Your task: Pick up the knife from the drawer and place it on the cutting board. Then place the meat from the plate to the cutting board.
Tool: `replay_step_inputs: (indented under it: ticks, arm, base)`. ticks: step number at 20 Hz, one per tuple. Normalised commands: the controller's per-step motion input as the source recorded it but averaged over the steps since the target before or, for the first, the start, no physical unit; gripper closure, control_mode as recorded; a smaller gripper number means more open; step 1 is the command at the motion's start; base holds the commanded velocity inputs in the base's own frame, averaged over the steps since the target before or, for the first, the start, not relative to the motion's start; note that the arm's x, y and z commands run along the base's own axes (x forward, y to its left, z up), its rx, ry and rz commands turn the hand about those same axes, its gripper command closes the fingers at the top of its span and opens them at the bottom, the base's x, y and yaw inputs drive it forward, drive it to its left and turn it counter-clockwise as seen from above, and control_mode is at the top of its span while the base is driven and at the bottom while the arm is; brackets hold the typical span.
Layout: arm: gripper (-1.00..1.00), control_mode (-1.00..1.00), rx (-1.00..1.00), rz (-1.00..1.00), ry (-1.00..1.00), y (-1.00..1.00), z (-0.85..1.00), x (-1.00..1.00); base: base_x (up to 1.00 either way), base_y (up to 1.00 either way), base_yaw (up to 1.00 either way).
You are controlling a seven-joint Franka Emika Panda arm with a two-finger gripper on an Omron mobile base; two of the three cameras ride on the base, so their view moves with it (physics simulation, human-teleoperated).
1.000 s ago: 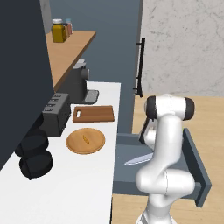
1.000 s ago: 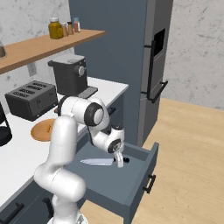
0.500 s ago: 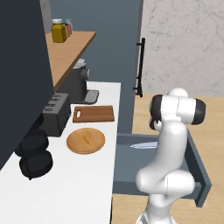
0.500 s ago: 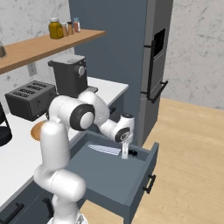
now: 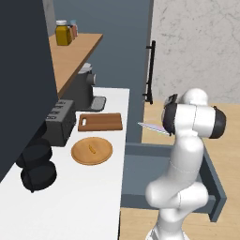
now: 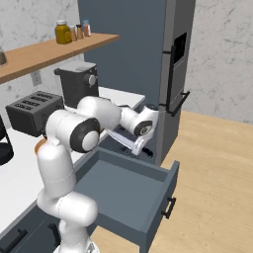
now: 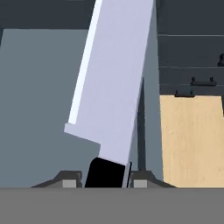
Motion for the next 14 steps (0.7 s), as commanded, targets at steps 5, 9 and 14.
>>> replay_step_inputs:
  ticks: [5,9,14]
  arm:
    - [1.00,-1.00,0.06,-0.09,-0.14,0.80,0.82,0.58]
    - [1.00,-1.00,-0.11,0.02,-0.10,0.80,0.42,0.86]
    - [1.00,-1.00,-0.08,0.10,0.01,0.77,0.18,0.84]
  base:
    - [0.00,0.00,0.00]
    - [0.00,0.00,0.00]
    - [0.00,0.00,0.00]
